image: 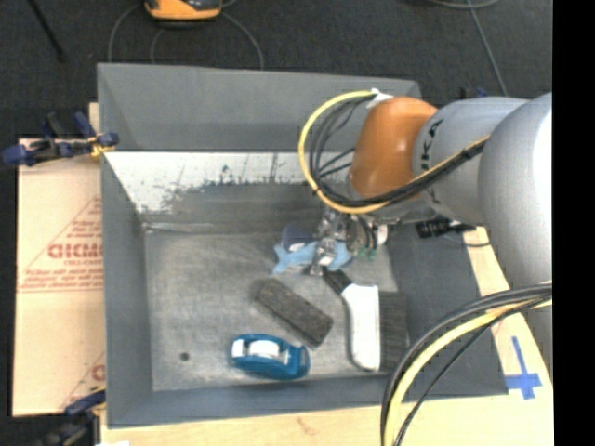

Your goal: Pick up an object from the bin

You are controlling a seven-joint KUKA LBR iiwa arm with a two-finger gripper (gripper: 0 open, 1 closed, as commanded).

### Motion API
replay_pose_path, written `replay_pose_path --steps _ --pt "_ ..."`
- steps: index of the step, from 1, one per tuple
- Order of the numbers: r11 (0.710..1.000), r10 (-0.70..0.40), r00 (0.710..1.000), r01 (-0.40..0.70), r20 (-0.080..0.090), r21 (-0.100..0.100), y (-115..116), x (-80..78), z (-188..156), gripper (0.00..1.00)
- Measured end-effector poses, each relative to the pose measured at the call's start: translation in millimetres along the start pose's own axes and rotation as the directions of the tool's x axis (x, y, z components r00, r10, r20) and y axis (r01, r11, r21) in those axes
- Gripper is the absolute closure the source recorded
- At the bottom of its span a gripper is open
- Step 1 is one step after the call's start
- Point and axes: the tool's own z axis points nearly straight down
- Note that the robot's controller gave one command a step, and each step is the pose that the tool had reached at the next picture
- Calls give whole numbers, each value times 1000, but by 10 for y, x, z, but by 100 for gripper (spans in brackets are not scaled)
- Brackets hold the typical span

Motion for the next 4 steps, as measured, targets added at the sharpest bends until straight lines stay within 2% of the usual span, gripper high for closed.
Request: replay_pose_path --steps 1,2,4 --pt "1000 0 1000 0 -4 1 -1 4 -21 100" --pt "1000 -1 1000 1 -20 2 -4 18 -148 100" --pt "1000 -3 1000 3 -25 2 -4 -2 -311 100"
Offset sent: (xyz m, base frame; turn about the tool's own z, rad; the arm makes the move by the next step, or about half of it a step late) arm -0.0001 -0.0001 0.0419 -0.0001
